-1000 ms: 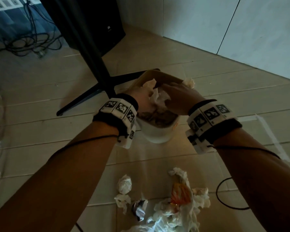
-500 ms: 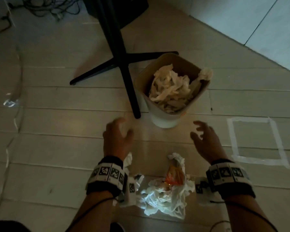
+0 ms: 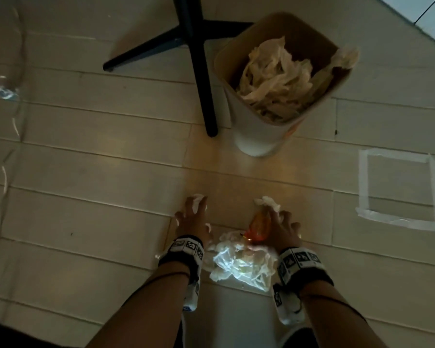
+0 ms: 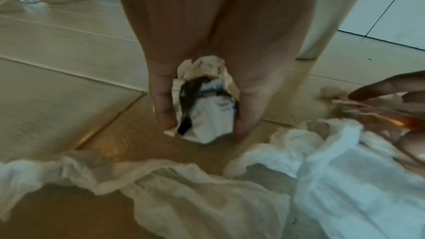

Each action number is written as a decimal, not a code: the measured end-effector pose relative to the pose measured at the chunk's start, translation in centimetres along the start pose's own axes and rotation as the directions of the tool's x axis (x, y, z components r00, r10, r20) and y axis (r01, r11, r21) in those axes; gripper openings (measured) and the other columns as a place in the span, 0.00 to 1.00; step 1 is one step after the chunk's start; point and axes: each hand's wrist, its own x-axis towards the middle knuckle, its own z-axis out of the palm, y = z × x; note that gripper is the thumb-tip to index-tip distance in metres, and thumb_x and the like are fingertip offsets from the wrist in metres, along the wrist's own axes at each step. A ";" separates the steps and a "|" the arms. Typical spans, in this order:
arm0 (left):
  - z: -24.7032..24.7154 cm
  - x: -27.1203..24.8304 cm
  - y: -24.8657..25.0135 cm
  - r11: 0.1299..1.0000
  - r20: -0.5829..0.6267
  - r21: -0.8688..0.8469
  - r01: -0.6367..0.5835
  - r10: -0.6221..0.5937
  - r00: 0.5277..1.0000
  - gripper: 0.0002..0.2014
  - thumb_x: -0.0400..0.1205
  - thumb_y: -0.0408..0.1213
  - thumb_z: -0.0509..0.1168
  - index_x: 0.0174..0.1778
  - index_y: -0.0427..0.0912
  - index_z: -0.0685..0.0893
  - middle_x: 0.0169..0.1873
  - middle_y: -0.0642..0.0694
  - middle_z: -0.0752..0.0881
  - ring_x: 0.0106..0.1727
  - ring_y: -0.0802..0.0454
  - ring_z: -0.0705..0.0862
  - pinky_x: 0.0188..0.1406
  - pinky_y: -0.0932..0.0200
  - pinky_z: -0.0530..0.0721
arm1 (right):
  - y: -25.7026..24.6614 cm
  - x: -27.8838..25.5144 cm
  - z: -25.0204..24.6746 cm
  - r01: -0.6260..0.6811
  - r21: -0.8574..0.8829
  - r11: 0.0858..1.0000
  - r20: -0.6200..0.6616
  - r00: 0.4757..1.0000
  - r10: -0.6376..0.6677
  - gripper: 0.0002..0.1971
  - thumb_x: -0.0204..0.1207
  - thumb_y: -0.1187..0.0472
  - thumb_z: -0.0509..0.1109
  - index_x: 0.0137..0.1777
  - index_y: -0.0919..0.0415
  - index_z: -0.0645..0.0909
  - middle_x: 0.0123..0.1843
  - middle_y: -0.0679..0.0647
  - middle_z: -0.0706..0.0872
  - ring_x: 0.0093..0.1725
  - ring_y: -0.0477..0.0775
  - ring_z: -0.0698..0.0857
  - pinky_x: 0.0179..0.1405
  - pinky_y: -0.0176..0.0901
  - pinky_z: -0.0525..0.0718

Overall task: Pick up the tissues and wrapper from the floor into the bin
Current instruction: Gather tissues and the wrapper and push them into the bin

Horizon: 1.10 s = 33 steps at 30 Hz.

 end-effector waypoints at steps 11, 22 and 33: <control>-1.4 -2.9 -0.6 0.880 -0.407 -0.463 -0.108 -0.103 0.908 0.25 0.72 0.29 0.68 0.64 0.52 0.78 0.64 0.41 0.73 0.54 0.37 0.84 0.55 0.44 0.86 | 1.4 0.2 0.2 0.057 0.099 0.993 -0.068 0.996 -0.050 0.43 0.59 0.44 0.81 0.74 0.47 0.65 0.72 0.58 0.71 0.69 0.66 0.68 0.70 0.59 0.67; 4.6 -7.5 -0.9 0.780 -0.139 -0.574 0.248 -0.392 0.909 0.24 0.75 0.39 0.73 0.67 0.41 0.79 0.67 0.36 0.77 0.66 0.34 0.79 0.64 0.45 0.77 | 1.1 0.1 0.9 -0.040 0.478 0.877 -0.035 0.997 0.064 0.44 0.62 0.27 0.69 0.78 0.40 0.62 0.74 0.62 0.72 0.72 0.69 0.75 0.76 0.62 0.68; 5.4 -10.1 4.5 0.944 0.266 -0.322 0.074 0.015 0.964 0.59 0.61 0.62 0.79 0.78 0.77 0.42 0.85 0.51 0.37 0.85 0.36 0.47 0.76 0.37 0.67 | 2.7 -1.1 2.9 -0.067 0.507 0.860 0.001 0.997 0.077 0.37 0.69 0.53 0.75 0.77 0.40 0.64 0.70 0.62 0.71 0.67 0.70 0.76 0.70 0.65 0.76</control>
